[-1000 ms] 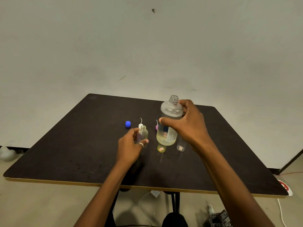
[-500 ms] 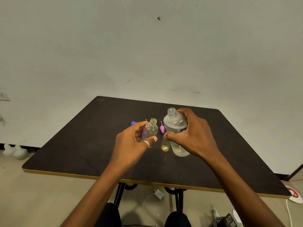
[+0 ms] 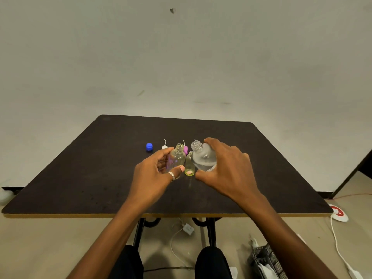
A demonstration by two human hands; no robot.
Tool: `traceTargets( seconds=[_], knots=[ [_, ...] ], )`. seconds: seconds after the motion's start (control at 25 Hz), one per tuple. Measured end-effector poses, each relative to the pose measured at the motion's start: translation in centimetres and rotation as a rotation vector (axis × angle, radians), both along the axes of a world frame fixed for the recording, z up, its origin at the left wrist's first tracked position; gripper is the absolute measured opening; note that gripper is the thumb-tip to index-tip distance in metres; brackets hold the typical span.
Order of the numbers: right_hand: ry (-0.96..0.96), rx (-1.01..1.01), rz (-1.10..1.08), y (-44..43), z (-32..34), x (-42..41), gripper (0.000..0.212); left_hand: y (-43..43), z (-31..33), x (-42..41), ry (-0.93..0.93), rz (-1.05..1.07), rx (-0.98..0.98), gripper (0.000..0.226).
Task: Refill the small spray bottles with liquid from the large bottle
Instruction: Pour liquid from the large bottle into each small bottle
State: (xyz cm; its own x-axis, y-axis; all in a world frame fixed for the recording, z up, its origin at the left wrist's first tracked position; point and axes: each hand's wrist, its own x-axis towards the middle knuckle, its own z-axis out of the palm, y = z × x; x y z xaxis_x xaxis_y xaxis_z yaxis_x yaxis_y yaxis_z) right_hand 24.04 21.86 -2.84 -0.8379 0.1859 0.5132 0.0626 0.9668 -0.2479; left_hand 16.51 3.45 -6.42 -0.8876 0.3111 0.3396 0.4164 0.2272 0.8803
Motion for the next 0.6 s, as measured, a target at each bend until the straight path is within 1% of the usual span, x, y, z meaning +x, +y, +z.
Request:
traceTargets(
  seconds=[0.16,0.6],
  knots=[
    [-0.001,0.035,-0.048,0.4,-0.4,0.8,0.081,0.1,-0.4,0.6,-0.003,-0.038,-0.032,0.060],
    [0.015,0.113,-0.038,-0.1,-0.1,-0.2,0.085,0.3,-0.1,0.8,-0.012,-0.044,-0.023,0.064]
  ],
)
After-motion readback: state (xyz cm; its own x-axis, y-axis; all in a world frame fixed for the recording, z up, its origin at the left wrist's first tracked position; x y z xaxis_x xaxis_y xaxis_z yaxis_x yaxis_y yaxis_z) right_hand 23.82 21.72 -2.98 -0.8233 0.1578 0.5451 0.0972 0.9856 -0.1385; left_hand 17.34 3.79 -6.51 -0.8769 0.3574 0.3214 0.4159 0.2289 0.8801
